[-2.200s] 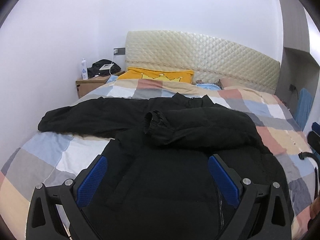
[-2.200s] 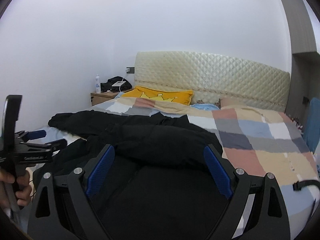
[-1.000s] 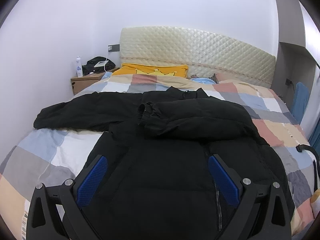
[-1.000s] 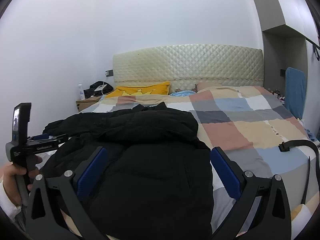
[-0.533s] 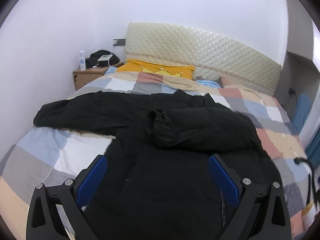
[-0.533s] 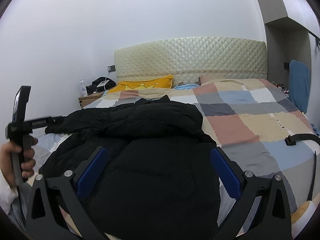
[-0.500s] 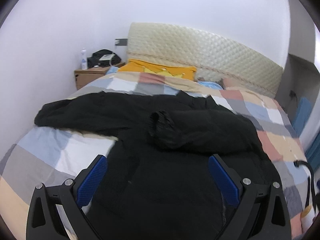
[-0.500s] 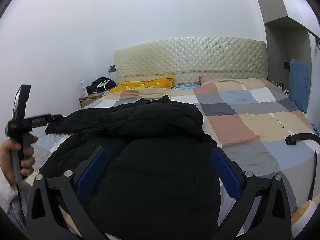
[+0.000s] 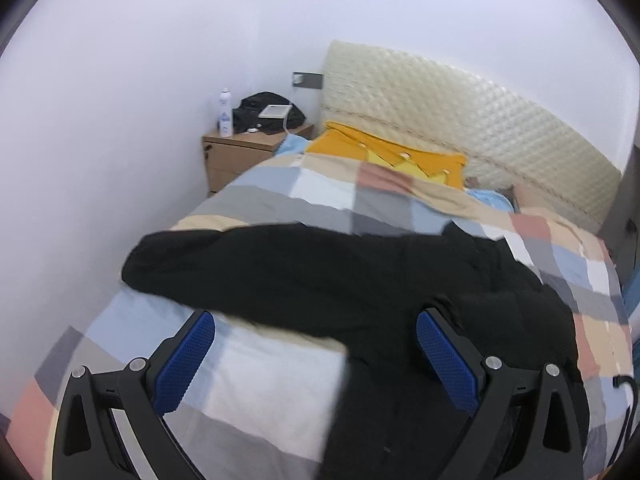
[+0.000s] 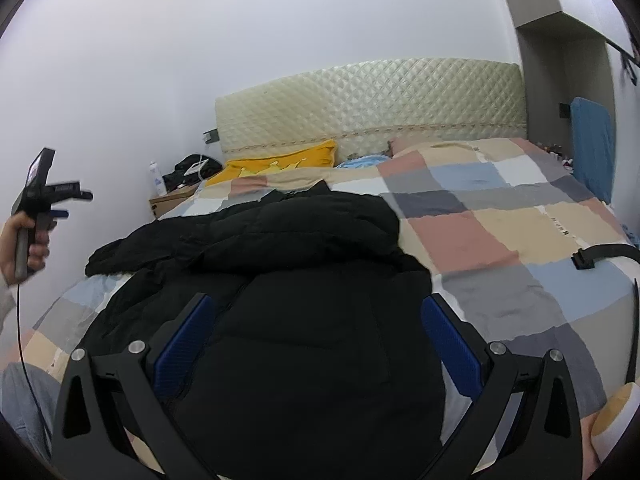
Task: Fold large clothes
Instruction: 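Move the left tool to the other sleeve cuff and close on it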
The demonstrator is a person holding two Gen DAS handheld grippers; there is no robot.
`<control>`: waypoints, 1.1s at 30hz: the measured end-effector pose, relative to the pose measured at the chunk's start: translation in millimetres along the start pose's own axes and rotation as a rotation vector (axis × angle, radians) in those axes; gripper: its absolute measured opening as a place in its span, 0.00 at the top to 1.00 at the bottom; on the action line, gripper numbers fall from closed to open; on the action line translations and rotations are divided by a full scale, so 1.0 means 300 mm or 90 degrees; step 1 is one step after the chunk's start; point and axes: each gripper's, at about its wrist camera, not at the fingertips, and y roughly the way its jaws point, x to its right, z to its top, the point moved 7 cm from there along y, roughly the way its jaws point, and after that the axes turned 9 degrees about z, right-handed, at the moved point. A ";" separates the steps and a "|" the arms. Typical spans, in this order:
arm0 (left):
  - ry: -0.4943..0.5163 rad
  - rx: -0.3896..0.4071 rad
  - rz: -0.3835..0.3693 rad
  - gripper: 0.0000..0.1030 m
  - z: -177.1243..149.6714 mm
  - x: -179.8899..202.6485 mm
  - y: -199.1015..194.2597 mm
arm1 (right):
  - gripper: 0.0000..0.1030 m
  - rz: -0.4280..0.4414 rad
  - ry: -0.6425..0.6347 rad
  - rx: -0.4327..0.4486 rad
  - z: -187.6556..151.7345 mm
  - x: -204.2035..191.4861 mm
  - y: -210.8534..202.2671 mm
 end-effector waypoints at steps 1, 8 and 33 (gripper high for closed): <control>-0.002 0.007 0.016 0.01 0.027 -0.046 0.016 | 0.00 -0.001 -0.007 -0.006 -0.002 -0.008 0.008; -0.049 -0.019 0.053 0.01 0.062 -0.321 0.159 | 0.00 -0.011 -0.026 -0.020 -0.018 -0.051 0.044; -0.289 -0.174 -0.069 0.06 -0.287 -0.860 0.827 | 0.00 -0.108 -0.017 -0.089 -0.019 -0.101 0.196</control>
